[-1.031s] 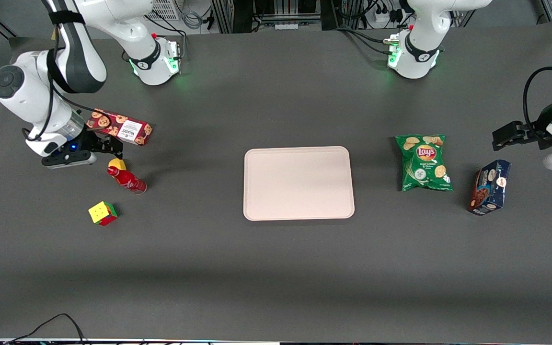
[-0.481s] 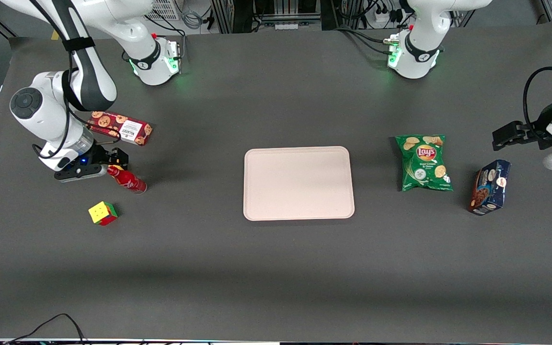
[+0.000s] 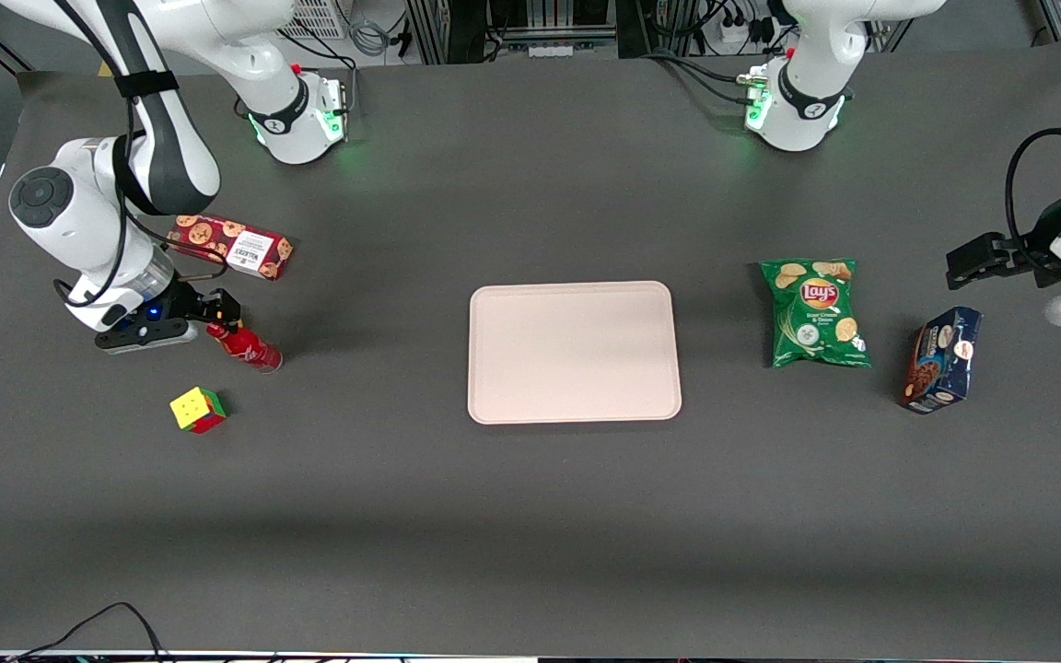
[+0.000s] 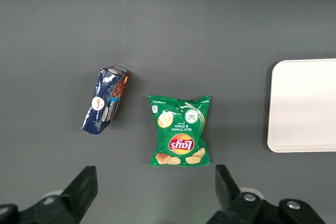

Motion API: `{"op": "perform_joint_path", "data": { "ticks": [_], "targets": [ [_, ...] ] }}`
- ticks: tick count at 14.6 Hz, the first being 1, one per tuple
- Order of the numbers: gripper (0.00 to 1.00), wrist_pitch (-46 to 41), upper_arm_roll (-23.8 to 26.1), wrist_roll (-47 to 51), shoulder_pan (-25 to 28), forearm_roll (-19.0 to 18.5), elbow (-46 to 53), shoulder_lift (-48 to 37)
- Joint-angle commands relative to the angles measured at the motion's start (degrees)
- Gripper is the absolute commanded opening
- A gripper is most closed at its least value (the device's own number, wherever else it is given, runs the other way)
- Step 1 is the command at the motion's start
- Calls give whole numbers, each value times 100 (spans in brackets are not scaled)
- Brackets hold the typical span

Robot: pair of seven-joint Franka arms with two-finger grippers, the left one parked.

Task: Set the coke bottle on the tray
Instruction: 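Close the right gripper around the red bottle's cap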

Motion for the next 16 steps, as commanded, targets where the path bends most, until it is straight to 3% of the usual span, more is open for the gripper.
{"op": "perform_joint_path", "data": {
  "ticks": [1, 5, 9, 16],
  "targets": [
    [86, -22, -20, -139, -10, 57, 130, 129],
    [81, -118, -20, -148, -10, 162, 130, 182],
    [65, -189, -11, -148, -10, 241, 138, 173],
    [9, -198, -3, -148, 7, 311, 147, 147]
  ]
}}
